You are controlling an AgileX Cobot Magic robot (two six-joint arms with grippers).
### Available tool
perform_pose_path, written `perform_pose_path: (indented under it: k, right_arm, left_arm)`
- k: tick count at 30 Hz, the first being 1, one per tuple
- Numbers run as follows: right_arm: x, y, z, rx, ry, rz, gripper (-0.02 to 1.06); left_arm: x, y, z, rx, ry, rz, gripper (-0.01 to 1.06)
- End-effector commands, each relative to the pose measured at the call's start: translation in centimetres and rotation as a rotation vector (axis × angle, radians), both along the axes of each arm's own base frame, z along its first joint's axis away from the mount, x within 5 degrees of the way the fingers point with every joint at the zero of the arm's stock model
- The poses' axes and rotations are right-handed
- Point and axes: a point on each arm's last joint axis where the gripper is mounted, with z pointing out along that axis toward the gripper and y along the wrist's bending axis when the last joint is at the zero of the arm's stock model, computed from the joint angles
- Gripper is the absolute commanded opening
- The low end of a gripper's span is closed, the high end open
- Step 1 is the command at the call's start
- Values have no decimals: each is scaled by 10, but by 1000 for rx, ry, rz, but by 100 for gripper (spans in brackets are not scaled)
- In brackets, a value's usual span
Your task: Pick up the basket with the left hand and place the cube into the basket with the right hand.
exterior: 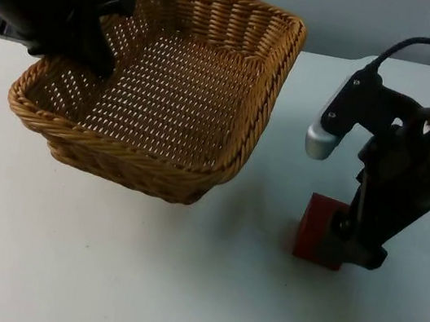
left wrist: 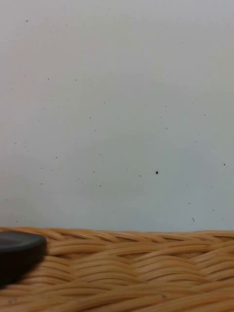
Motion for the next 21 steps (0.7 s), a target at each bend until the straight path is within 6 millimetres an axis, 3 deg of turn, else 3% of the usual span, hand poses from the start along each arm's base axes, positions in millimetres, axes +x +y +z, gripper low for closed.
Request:
perform_pose_path:
  k: [1, 2, 3, 4, 5, 6, 7, 8, 14, 18, 19, 21]
  right_arm:
    - [2, 3, -3, 7, 1, 2, 92]
    - [1, 3, -8, 7, 17, -6, 83]
    - [1, 3, -8, 7, 17, -6, 83]
    - [1, 3, -11, 13, 30, -19, 67]
    - [2, 4, -15, 17, 32, -28, 35]
    - [3, 4, -17, 24, 27, -38, 13]
    - [3, 4, -17, 24, 27, -38, 13]
    - [4, 5, -17, 36, 13, -55, 0]
    - [23, 1, 18, 38, -68, -143, 0]
    - [47, -22, 71, -89, -175, -339, 0]
    - [47, -22, 71, -89, -175, -339, 0]
    - [57, -26, 103, -96, -262, -422, 0]
  left_arm:
    - [-1, -1, 7, -23, -10, 17, 0]
    - [-1, -1, 7, -23, -10, 17, 0]
    - [-1, -1, 7, -23, -10, 17, 0]
    - [-1, -1, 7, -23, -10, 17, 0]
    - [-1, -1, 7, -23, -10, 17, 0]
    - [-1, -1, 7, -23, -10, 17, 0]
    - [-1, -1, 7, -23, -10, 17, 0]
    - [-1, -1, 7, -23, -10, 17, 0]
    - [-1, -1, 7, -23, -10, 17, 0]
    - [-1, -1, 7, -23, -10, 17, 0]
    - [-1, -1, 7, -23, -10, 17, 0]
    - [-1, -1, 7, -23, -10, 17, 0]
